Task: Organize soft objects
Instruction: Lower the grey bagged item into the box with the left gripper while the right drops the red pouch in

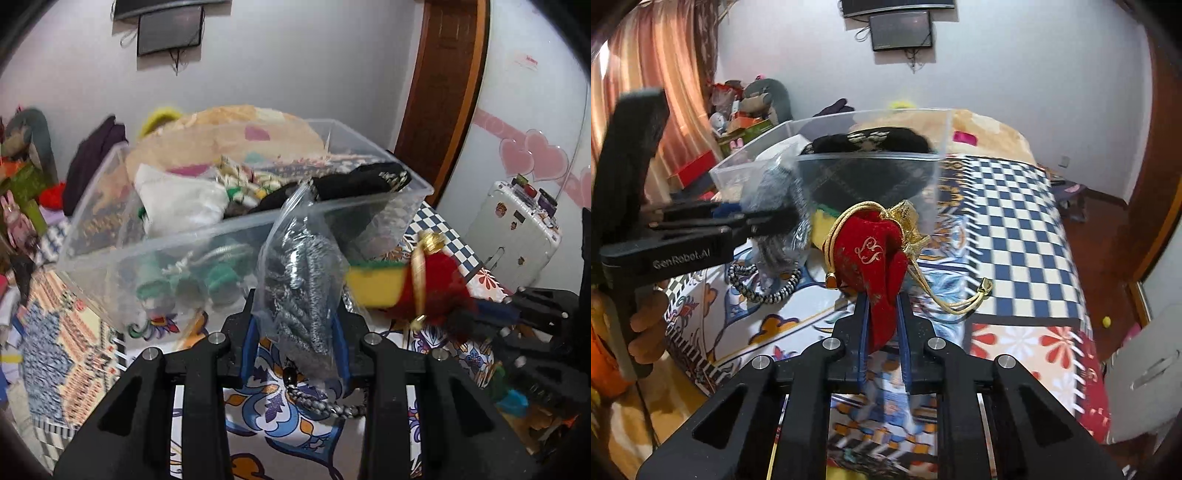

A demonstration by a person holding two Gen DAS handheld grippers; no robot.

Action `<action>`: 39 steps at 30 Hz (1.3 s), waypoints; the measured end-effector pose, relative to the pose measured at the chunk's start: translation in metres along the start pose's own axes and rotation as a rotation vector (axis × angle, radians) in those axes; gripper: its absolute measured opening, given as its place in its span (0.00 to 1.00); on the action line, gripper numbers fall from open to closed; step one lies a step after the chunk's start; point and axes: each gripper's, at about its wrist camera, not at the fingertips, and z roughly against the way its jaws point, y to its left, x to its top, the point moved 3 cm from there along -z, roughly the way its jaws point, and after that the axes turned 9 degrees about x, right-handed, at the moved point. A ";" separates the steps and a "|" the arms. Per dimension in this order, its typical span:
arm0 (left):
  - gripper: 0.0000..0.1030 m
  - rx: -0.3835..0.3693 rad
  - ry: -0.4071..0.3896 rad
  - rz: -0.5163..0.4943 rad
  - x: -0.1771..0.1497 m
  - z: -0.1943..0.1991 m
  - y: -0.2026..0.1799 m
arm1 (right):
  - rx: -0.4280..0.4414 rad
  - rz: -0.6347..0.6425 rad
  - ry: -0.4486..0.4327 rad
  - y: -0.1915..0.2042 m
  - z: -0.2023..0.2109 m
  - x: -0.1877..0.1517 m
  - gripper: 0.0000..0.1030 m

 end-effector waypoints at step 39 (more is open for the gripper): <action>0.29 0.034 -0.108 -0.029 0.002 0.029 -0.005 | 0.032 0.017 -0.052 0.005 0.027 0.006 0.12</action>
